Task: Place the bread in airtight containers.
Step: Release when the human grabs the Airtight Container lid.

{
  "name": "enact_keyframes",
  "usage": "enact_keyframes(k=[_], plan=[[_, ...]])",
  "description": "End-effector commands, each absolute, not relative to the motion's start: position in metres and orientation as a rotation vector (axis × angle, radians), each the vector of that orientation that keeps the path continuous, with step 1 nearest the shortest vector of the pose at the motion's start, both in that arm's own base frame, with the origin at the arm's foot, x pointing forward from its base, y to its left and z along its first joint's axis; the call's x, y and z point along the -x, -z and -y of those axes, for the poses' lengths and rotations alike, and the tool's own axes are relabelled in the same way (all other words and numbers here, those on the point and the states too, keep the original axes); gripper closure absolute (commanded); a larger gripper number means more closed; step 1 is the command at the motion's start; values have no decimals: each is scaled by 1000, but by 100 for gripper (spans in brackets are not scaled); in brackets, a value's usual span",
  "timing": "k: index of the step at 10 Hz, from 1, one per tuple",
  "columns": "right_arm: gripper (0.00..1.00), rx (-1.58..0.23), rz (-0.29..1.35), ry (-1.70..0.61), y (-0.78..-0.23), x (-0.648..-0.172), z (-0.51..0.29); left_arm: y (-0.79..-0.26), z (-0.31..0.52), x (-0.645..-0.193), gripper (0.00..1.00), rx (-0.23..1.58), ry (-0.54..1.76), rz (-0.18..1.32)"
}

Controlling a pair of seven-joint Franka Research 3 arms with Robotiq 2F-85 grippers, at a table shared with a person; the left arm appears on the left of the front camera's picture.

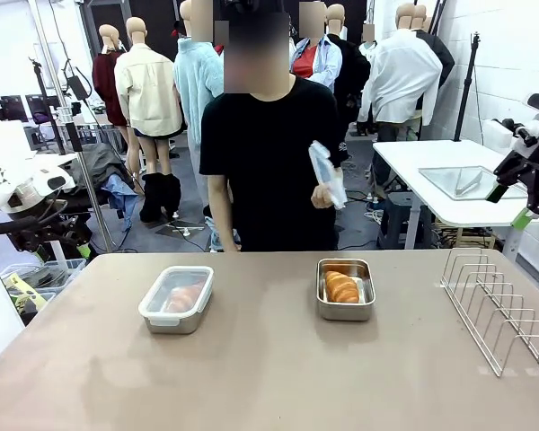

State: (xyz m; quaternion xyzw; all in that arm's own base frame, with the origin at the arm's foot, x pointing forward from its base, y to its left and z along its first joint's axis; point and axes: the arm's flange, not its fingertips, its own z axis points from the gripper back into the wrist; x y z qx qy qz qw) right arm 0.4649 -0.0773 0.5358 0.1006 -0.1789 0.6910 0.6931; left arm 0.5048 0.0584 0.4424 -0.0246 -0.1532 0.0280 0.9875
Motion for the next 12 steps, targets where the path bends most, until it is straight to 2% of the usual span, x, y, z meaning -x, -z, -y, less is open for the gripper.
enact_keyframes(k=[1, 12], plan=[[0, -222, 393, -1554, -535, -464, 77, -444, -58, -504, 0, 29, -72, 297], [0, -222, 393, -1554, -535, -464, 77, -444, -58, -504, 0, 29, -72, 297]])
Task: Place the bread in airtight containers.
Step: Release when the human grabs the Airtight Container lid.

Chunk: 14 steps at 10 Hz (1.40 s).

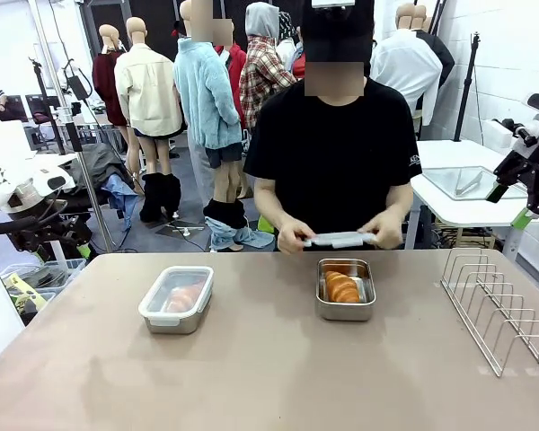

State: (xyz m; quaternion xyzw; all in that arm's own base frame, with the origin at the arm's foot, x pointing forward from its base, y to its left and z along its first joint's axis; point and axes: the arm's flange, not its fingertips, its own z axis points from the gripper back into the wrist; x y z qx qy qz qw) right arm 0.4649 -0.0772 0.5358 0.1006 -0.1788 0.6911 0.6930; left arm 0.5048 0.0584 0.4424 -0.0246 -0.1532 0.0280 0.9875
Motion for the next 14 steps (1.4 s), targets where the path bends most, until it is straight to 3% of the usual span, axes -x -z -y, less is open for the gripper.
enact_keyframes(k=[1, 14], plan=[[0, -222, 393, -1554, -535, -464, 77, -444, -58, -504, 0, 29, -72, 297], [0, -222, 393, -1554, -535, -464, 77, -444, -58, -504, 0, 29, -72, 297]])
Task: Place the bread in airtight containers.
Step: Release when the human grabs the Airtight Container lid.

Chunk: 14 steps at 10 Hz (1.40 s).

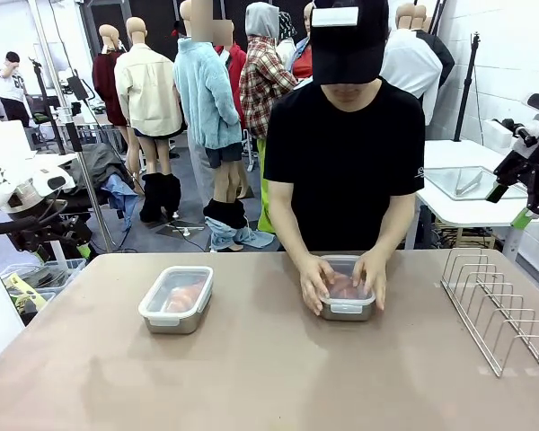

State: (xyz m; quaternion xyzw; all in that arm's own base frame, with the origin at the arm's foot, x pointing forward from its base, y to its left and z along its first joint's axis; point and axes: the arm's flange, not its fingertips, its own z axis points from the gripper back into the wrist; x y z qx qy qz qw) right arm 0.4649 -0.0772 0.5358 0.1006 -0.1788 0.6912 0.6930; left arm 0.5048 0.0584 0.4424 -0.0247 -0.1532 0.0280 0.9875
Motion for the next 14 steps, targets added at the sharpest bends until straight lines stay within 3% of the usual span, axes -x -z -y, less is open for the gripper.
enact_keyframes(k=[1, 14], plan=[[0, -222, 393, -1554, -535, -464, 77, -444, -58, -504, 0, 29, -72, 297], [0, -222, 393, -1554, -535, -464, 77, -444, -58, -504, 0, 29, -72, 297]])
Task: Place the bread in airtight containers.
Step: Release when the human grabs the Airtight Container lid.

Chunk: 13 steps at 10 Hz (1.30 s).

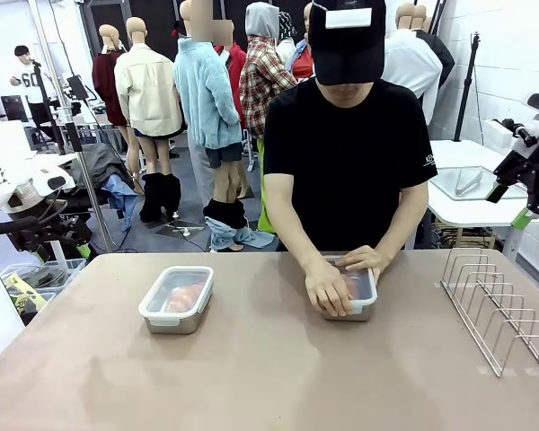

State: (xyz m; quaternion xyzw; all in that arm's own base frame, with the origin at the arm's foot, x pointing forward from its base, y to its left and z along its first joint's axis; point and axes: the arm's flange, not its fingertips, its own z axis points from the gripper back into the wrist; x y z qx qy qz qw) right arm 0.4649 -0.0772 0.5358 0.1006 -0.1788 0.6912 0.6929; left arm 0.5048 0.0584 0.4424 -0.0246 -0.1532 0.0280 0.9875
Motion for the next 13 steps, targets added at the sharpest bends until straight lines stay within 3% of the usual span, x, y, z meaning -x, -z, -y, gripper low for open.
enact_keyframes(k=[1, 13], plan=[[0, -222, 393, -1554, -535, -464, 77, -444, -58, -504, 0, 29, -72, 297], [0, -222, 393, -1554, -535, -464, 77, -444, -58, -504, 0, 29, -72, 297]])
